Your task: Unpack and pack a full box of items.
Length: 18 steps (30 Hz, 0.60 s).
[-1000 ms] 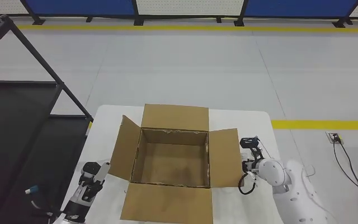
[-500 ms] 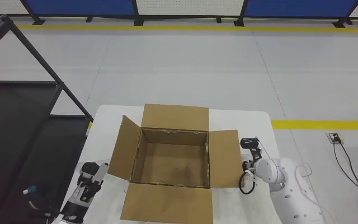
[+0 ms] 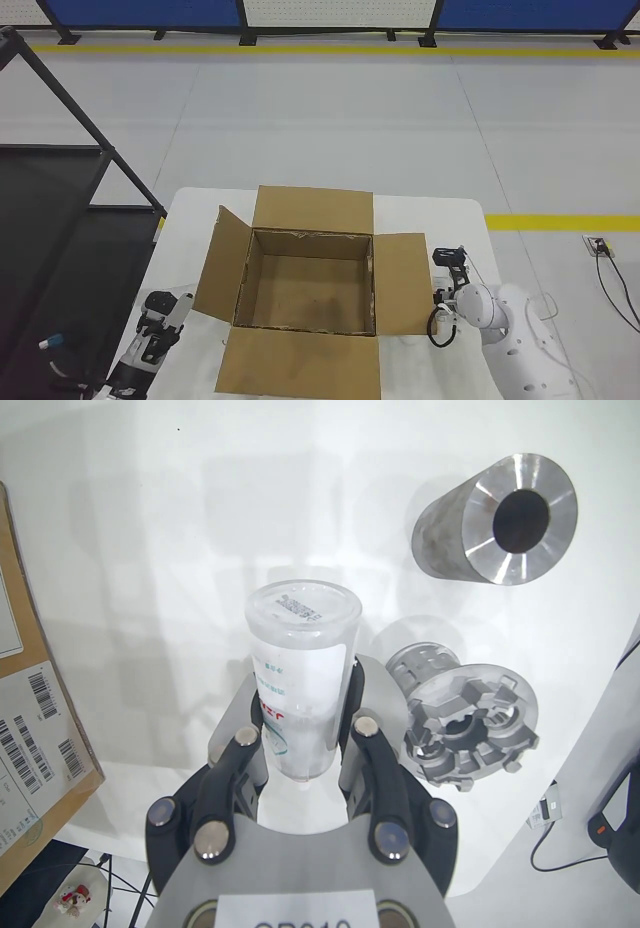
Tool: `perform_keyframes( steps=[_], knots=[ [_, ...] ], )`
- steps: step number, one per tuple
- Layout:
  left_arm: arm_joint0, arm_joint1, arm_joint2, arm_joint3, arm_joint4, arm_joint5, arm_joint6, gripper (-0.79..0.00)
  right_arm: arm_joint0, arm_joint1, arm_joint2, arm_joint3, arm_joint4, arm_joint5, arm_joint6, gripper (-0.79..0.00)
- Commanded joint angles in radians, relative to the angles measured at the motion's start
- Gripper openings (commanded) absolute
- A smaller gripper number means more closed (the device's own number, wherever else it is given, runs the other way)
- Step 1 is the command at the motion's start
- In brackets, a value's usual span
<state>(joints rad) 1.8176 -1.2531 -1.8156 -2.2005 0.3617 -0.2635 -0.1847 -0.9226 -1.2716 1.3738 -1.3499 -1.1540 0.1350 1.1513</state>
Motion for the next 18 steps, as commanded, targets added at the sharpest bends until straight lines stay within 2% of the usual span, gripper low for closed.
perform_keyframes(
  steps=[1,7,18],
  knots=[
    [0.001,0.0,-0.001,-0.001,-0.001,-0.001,0.0,0.0,-0.002,0.001,0.001,-0.003,0.001,0.004,-0.003,-0.459],
    [0.006,0.0,-0.005,0.0,-0.001,-0.008,-0.001,0.0,-0.011,0.002,0.003,-0.01,0.005,0.015,-0.016,-0.422],
    [0.012,0.001,-0.019,0.001,-0.012,-0.018,-0.002,0.0,-0.069,0.009,0.036,-0.07,0.056,-0.008,-0.088,-0.406]
  ],
)
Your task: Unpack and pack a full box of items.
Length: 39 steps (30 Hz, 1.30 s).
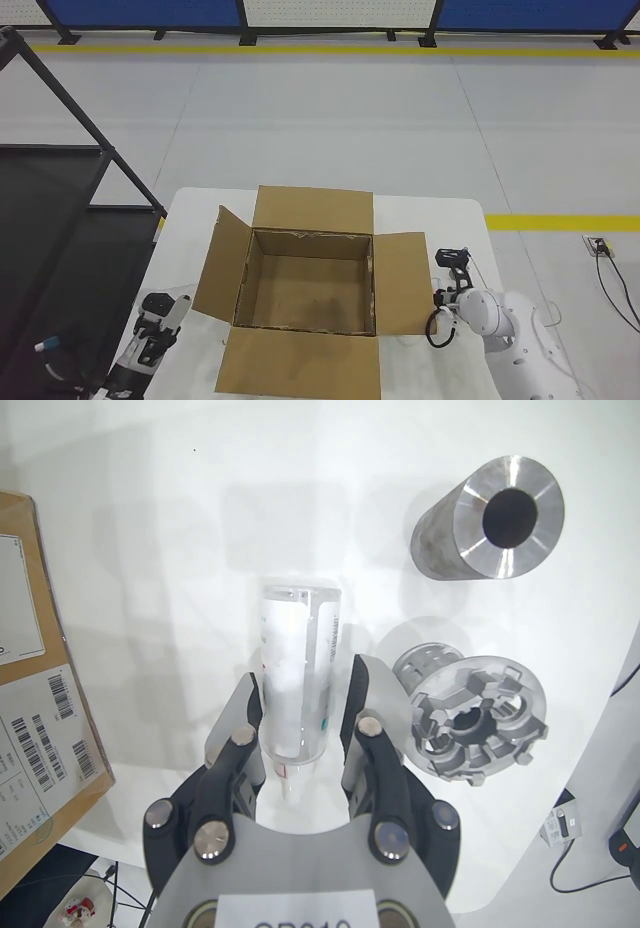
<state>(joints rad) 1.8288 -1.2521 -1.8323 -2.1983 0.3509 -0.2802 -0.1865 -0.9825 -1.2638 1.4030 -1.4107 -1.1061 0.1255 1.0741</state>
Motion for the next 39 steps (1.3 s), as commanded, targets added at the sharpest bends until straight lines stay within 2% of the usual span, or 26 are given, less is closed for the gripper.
perform_keyframes(
  steps=[1,6,12,18,19,20,27,32,39],
  knots=[
    [0.001,0.0,-0.004,-0.001,-0.003,-0.003,0.0,0.0,-0.019,0.002,0.013,-0.023,0.015,-0.005,-0.018,-0.406],
    [0.008,0.0,-0.012,-0.003,-0.011,-0.012,-0.002,0.0,-0.092,0.01,0.059,-0.099,0.067,-0.047,-0.073,-0.431],
    [0.017,0.001,-0.019,-0.003,-0.015,-0.025,-0.001,0.0,-0.177,0.017,0.127,-0.168,0.169,-0.087,-0.16,-0.422],
    [0.018,0.0,-0.033,-0.005,-0.034,-0.037,0.016,0.0,-0.25,0.026,0.198,-0.192,0.325,-0.251,-0.247,-0.465],
    [0.018,0.0,-0.038,-0.005,-0.042,-0.039,0.02,0.0,-0.256,0.028,0.206,-0.189,0.348,-0.272,-0.253,-0.449],
    [0.018,0.0,-0.044,-0.006,-0.052,-0.041,0.022,0.0,-0.26,0.029,0.211,-0.185,0.37,-0.295,-0.256,-0.431],
    [0.005,0.0,-0.11,-0.011,-0.146,-0.039,0.041,0.0,-0.246,0.044,0.229,-0.107,0.511,-0.547,-0.245,-0.446],
    [0.001,-0.001,-0.143,-0.008,-0.184,-0.036,0.048,0.0,-0.199,0.047,0.185,-0.011,0.585,-0.691,-0.262,-0.462],
    [-0.001,-0.003,-0.158,-0.008,-0.198,-0.034,0.05,0.0,-0.146,0.043,0.109,0.13,0.654,-0.858,-0.353,-0.443]
  ],
)
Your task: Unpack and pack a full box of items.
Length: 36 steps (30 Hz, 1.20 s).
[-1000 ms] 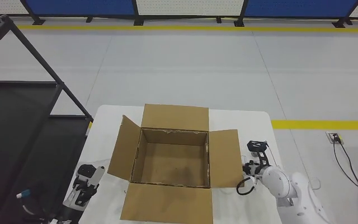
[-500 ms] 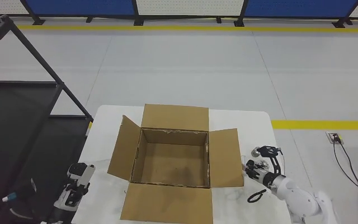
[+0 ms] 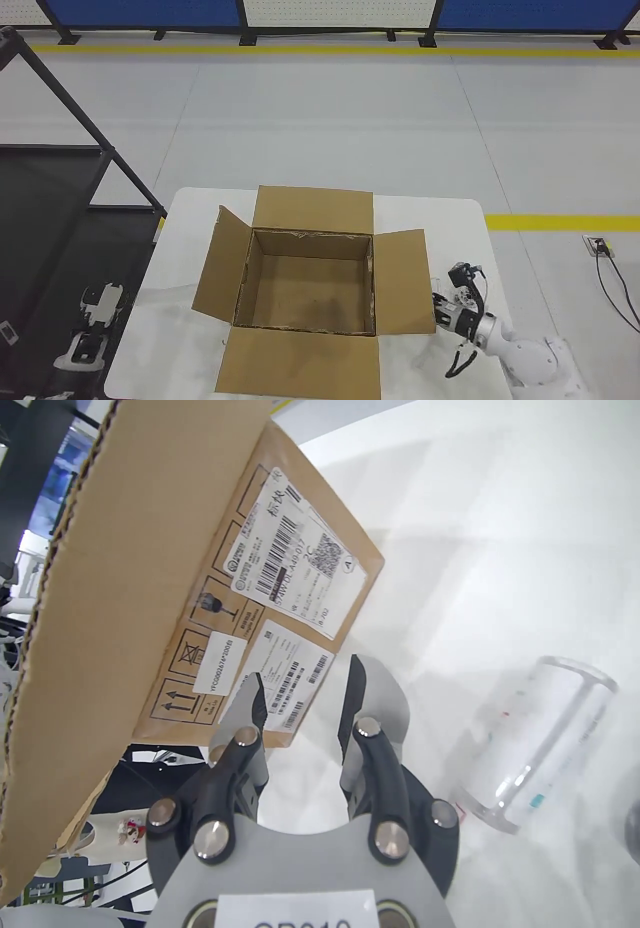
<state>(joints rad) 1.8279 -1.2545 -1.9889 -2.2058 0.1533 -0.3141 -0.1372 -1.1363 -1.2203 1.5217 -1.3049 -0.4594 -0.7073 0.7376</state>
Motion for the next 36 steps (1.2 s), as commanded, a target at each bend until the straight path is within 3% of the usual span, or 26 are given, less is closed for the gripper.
perform_keyframes(
  steps=[1,10,27,29,30,32,34,36],
  knots=[
    [0.0,-0.001,-0.001,-0.002,-0.001,-0.001,0.002,0.0,0.015,-0.002,-0.022,0.041,0.011,-0.047,-0.033,-0.443],
    [0.006,-0.004,0.002,-0.015,0.009,-0.002,0.007,0.0,0.075,-0.017,-0.13,0.136,-0.003,-0.159,-0.183,-0.428],
    [0.028,-0.01,-0.049,-0.009,-0.037,-0.023,0.023,0.0,0.174,-0.039,-0.27,0.155,-0.114,-0.017,-0.282,-0.397],
    [0.029,-0.011,-0.054,-0.008,-0.041,-0.025,0.022,0.0,0.168,-0.037,-0.266,0.149,-0.122,0.0,-0.295,-0.354],
    [0.029,-0.011,-0.055,-0.007,-0.042,-0.026,0.02,0.0,0.16,-0.034,-0.259,0.141,-0.133,0.005,-0.301,-0.228],
    [0.028,-0.012,-0.057,-0.005,-0.044,-0.027,0.018,0.0,0.131,-0.025,-0.234,0.113,-0.163,0.007,-0.32,-0.062],
    [0.027,-0.012,-0.058,-0.003,-0.045,-0.026,0.015,0.0,0.087,-0.015,-0.2,0.072,-0.198,0.045,-0.335,0.0],
    [0.025,-0.012,-0.059,-0.004,-0.043,-0.026,0.009,0.0,0.038,-0.005,-0.167,0.007,-0.227,0.1,-0.332,0.0]
  ],
)
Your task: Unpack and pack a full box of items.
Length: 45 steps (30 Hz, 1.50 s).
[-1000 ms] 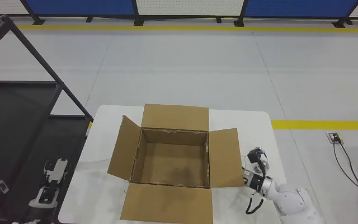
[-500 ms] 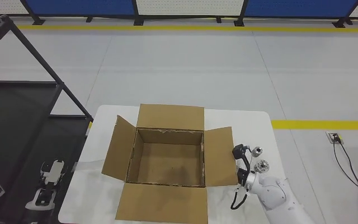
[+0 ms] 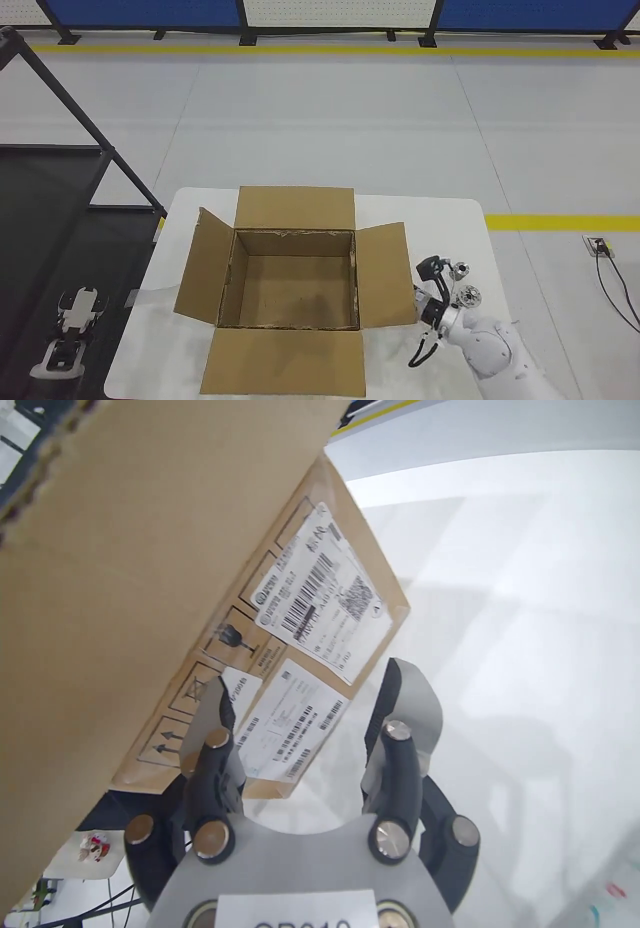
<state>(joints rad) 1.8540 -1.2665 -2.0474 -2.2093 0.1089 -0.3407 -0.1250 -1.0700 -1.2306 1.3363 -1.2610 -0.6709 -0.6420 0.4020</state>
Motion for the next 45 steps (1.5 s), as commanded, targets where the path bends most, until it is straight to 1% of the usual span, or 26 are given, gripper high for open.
perform_keyframes(
  steps=[1,3,6,8,10,22,25,28,33,35,38,41,45],
  knots=[
    [-0.003,0.0,0.0,0.0,0.003,0.001,-0.006,0.0,-0.053,0.01,0.036,-0.074,-0.033,0.073,0.014,0.0],
    [-0.007,0.0,0.002,-0.001,0.007,0.003,-0.011,0.0,-0.107,0.017,0.069,-0.155,-0.062,0.161,0.027,0.0],
    [-0.012,0.0,0.008,-0.004,0.016,0.007,-0.018,0.0,-0.184,0.027,0.109,-0.278,-0.116,0.262,0.056,0.0],
    [-0.016,0.0,0.012,-0.006,0.021,0.009,-0.02,0.0,-0.222,0.031,0.129,-0.342,-0.148,0.321,0.079,0.0],
    [-0.018,-0.001,0.015,-0.007,0.025,0.014,-0.022,0.0,-0.251,0.034,0.141,-0.391,-0.17,0.403,0.124,0.0],
    [-0.02,-0.001,0.018,-0.007,0.033,0.025,-0.035,0.0,-0.252,0.034,0.141,-0.39,-0.172,0.405,0.122,0.0],
    [-0.023,0.0,0.021,-0.007,0.036,0.03,-0.04,0.0,-0.243,0.036,0.128,-0.384,-0.209,0.401,0.126,0.0],
    [-0.03,0.0,0.026,-0.005,0.05,0.037,-0.039,0.0,-0.242,0.037,0.116,-0.402,-0.328,0.499,0.126,0.0],
    [-0.043,-0.002,0.037,-0.011,0.066,0.052,-0.023,0.0,-0.252,0.036,0.058,-0.462,-0.556,0.647,0.181,0.0],
    [-0.044,-0.002,0.042,-0.013,0.073,0.053,-0.021,0.0,-0.238,0.034,0.03,-0.458,-0.622,0.677,0.218,0.0],
    [-0.045,-0.003,0.045,-0.014,0.08,0.054,-0.016,0.0,-0.204,0.03,-0.005,-0.429,-0.679,0.704,0.266,0.0],
    [-0.046,-0.004,0.047,-0.015,0.091,0.057,-0.011,0.0,-0.173,0.025,-0.032,-0.389,-0.706,0.723,0.292,0.0],
    [-0.046,-0.005,0.051,-0.017,0.102,0.061,-0.006,0.0,-0.142,0.018,-0.047,-0.342,-0.698,0.733,0.313,0.0]
  ],
)
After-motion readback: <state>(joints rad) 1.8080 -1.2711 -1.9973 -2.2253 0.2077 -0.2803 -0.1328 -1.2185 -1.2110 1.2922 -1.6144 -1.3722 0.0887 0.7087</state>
